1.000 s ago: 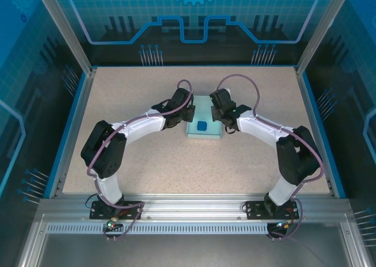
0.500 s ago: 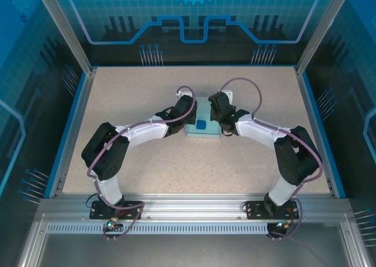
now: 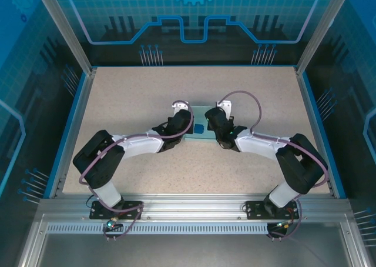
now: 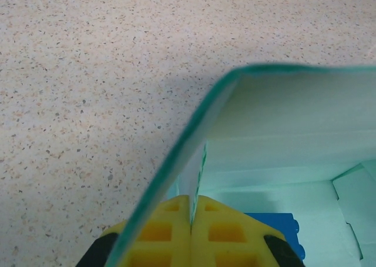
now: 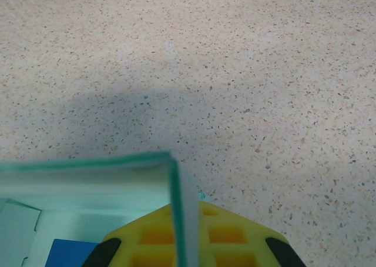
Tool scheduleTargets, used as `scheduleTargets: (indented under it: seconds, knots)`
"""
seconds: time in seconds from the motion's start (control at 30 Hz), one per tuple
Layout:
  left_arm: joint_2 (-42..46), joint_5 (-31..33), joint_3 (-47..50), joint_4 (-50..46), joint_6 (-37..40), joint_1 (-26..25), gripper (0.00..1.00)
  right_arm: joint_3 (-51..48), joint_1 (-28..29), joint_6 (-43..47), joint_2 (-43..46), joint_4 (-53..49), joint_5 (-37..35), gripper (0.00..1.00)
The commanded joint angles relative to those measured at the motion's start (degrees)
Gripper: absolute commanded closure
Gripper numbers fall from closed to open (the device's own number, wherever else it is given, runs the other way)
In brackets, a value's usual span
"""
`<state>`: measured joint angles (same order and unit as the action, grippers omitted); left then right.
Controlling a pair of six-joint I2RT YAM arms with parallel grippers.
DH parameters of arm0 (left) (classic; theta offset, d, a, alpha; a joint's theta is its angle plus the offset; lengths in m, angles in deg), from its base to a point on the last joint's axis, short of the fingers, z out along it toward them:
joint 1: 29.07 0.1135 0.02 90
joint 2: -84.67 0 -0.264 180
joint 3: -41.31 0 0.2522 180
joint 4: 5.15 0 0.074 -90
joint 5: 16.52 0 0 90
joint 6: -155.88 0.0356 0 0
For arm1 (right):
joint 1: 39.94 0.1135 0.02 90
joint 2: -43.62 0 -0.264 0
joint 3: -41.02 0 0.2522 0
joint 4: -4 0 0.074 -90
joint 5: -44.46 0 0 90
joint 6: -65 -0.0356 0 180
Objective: Fold the paper box
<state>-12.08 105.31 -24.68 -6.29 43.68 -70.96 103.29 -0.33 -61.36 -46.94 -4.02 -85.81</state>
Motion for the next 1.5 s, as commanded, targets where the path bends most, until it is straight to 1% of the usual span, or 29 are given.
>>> scheduleTargets:
  seconds: [0.0, 0.2, 0.33, 0.53, 0.63, 0.7, 0.87, 1.1, 1.37, 1.47]
  knots:
    - [1.55, 1.79, 3.93, 4.25, -0.38, -0.66, 1.00, -3.75, 1.55, -3.22, 1.59, 4.43, -3.26, 1.00]
    - [2.47, 3.20, 9.53, 11.23, 0.71, -1.34, 1.00, -9.22, 4.33, -3.72, 2.89, 11.52, -6.41, 1.00]
    - [2.47, 3.97, 12.38, 14.26, 1.01, -1.79, 1.00, -12.48, 6.02, -3.19, 2.85, 16.16, -7.82, 1.00]
    - [2.61, 5.89, 15.93, 17.01, 0.83, -2.61, 1.00, -16.48, 8.74, -3.18, 2.89, 20.37, -11.84, 0.99]
    - [3.25, 6.61, 17.19, 17.52, 1.00, -2.60, 0.98, -18.18, 9.29, -3.28, 3.38, 21.83, -12.59, 1.00]
    - [3.41, 6.23, 17.43, 17.67, 1.29, -2.63, 0.94, -18.97, 9.82, -3.28, 3.30, 22.58, -13.12, 1.00]
    - [3.97, 5.92, 16.47, 16.00, 2.52, -2.65, 0.88, -19.60, 10.73, -4.16, 2.85, 21.94, -14.53, 1.00]
    - [5.97, 4.55, 16.19, 14.11, 2.07, -2.63, 0.75, -18.82, 11.17, -5.11, 2.33, 20.03, -15.18, 1.00]
    - [9.17, 0.73, 16.07, 11.11, 1.88, -2.58, 0.54, -16.33, 11.62, -5.21, 1.36, 17.10, -14.87, 1.00]
    - [11.13, -1.20, 16.21, 9.38, 1.52, -2.51, 0.49, -14.59, 11.60, -5.39, 1.26, 14.42, -14.83, 1.00]
